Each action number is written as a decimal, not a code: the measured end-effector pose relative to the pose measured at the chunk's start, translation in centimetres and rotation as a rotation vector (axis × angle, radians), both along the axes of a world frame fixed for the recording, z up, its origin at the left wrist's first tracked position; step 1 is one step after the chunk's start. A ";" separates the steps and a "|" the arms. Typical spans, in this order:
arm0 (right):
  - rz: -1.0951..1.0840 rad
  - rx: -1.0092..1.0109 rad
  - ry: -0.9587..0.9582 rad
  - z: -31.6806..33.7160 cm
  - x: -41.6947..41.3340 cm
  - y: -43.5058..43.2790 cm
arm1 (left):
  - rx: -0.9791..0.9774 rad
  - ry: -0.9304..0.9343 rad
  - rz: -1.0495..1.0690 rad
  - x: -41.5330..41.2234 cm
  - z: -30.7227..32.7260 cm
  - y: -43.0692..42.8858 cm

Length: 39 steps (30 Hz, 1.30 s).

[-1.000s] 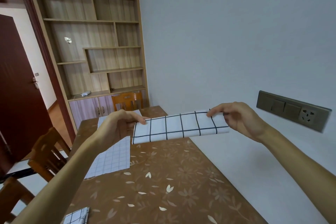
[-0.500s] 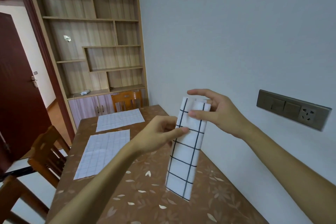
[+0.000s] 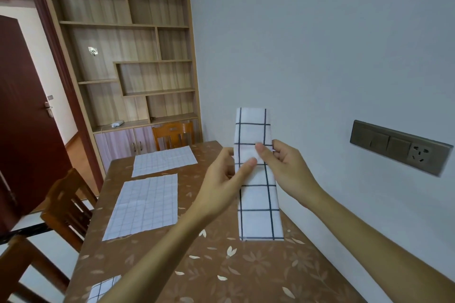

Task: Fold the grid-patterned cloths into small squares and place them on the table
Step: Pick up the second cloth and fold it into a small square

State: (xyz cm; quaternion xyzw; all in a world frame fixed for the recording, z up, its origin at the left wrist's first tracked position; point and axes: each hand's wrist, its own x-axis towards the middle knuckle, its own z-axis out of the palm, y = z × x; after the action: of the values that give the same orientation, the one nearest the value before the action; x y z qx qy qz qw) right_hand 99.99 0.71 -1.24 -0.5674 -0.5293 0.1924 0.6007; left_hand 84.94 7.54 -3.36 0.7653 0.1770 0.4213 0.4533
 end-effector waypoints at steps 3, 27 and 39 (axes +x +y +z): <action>-0.131 0.021 -0.114 -0.5 0.4 0.9 | -0.109 0.014 -0.107 0.0 -0.7 -0.9; 0.308 -0.175 0.263 -2.6 2.4 -0.7 | -0.189 -0.077 -0.051 -1.9 -1.8 1.6; 0.237 -0.265 0.168 -4.2 1.2 -0.4 | 0.048 -0.058 0.168 -1.4 -4.0 1.3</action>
State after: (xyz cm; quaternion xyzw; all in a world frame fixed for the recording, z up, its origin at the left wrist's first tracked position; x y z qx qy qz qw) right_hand 101.19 0.35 -5.47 -0.5572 -0.5106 0.3764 0.5358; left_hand 83.54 8.87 -7.34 0.7460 0.2170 0.4839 0.4028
